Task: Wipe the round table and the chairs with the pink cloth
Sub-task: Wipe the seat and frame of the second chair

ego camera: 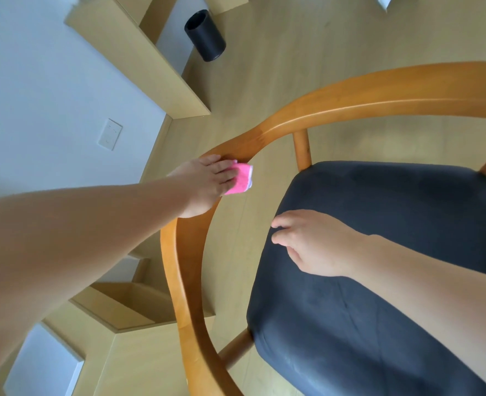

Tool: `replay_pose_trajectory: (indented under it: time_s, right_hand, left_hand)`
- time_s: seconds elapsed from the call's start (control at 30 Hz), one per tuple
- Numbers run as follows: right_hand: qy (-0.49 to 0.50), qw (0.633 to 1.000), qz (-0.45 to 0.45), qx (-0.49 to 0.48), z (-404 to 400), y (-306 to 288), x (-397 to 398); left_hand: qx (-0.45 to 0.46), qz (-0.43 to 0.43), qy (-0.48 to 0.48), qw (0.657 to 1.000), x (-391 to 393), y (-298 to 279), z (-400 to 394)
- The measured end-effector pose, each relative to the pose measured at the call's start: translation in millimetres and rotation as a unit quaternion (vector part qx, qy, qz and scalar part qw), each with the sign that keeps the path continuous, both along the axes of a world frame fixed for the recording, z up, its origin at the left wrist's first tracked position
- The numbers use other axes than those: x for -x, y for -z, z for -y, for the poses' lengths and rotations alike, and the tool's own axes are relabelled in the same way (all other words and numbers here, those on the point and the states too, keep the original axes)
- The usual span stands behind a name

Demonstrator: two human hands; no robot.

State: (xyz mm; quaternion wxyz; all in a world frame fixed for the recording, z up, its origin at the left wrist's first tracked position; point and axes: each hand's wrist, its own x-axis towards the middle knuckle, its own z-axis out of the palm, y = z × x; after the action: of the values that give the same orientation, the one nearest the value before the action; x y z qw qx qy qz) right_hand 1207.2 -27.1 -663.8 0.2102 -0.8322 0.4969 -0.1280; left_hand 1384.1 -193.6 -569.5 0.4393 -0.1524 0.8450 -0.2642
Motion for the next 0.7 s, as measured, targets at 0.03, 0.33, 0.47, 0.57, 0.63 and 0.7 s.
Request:
replay_pose_trajectory:
  time_s: [0.03, 0.33, 0.47, 0.57, 0.63, 0.7]
  right_hand:
    - [-0.003, 1.0, 0.0, -0.002, -0.8, -1.1, -1.4]
    - [-0.035, 0.999, 0.006, 0.024, 1.1, -30.9, -40.7]
    - [-0.05, 0.998, -0.008, 0.022, -7.0, -49.8, -59.7]
    - [-0.056, 0.998, -0.029, 0.022, -20.0, -71.8, -72.6]
    - [-0.058, 0.998, -0.033, 0.018, -30.5, -92.0, -74.8]
    - [-0.042, 0.998, -0.042, 0.015, -40.3, -114.2, -68.3]
  left_hand:
    - [-0.013, 0.003, -0.01, 1.0, -8.0, -1.0, -5.7]
    - [-0.181, 0.042, -0.146, 0.972, -64.2, 0.4, -98.7]
    - [-0.261, 0.052, -0.217, 0.939, -84.4, 8.3, -153.1]
    - [-0.277, 0.033, -0.21, 0.937, -96.3, 2.9, -187.0]
    - [-0.286, -0.031, -0.247, 0.925, -100.6, -6.5, -199.4]
    - [-0.298, -0.133, -0.304, 0.895, -102.0, -22.4, -200.0]
